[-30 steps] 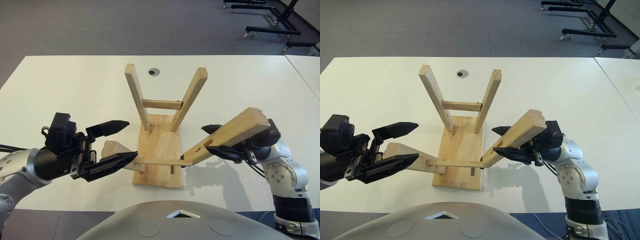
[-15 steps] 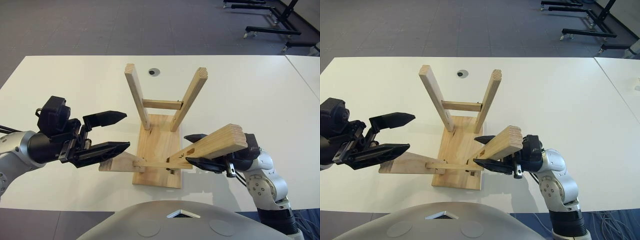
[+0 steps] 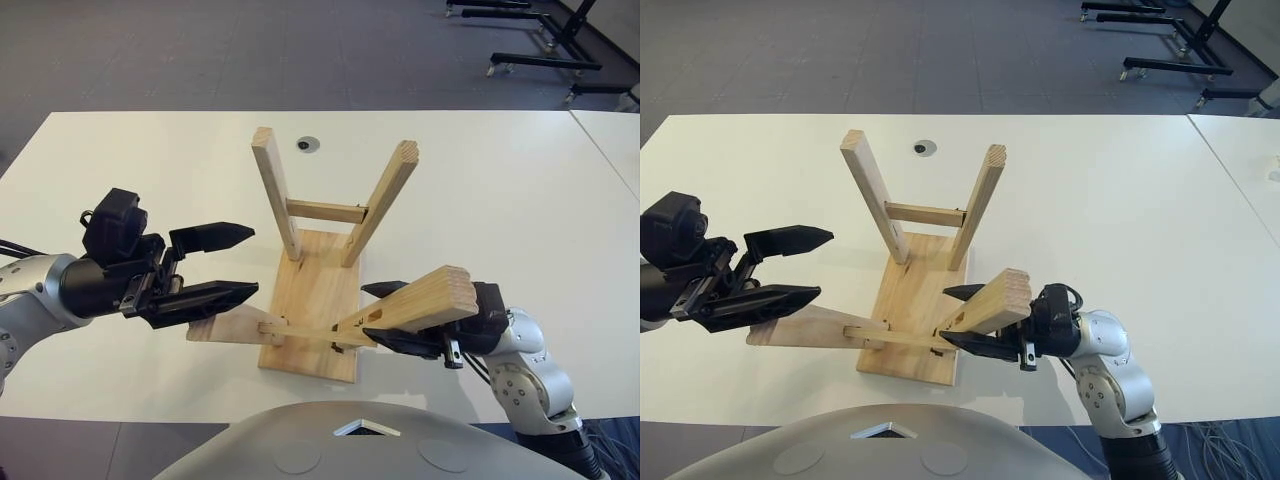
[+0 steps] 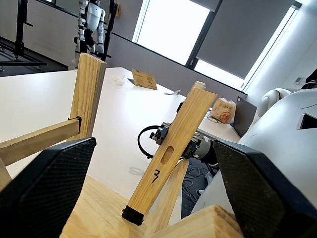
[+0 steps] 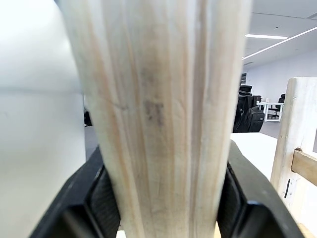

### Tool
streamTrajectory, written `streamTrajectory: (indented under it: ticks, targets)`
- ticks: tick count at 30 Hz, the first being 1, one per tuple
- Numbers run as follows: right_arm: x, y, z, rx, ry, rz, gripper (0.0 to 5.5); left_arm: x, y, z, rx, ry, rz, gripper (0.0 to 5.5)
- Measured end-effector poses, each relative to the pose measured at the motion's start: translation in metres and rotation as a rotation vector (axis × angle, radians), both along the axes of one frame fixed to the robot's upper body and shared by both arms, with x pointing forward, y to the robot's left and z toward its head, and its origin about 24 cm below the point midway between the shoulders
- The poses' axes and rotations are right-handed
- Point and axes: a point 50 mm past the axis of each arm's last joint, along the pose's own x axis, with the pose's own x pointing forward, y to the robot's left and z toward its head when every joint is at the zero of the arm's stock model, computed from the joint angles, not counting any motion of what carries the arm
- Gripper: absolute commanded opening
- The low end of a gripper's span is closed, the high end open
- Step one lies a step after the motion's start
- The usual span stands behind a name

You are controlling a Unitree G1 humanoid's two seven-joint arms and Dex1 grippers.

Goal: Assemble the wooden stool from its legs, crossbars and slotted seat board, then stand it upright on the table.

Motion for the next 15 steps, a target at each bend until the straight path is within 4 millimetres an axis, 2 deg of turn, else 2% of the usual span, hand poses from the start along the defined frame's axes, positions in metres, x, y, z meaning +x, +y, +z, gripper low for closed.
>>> streamTrajectory:
  ticks: [15]
  targets:
    - [0.0028, 0.0006, 0.0019, -0.009, 0.055, -0.051, 2.12, 0.0028, 0.0013, 0.0008, 0.014, -0.012, -0.008, 4.35]
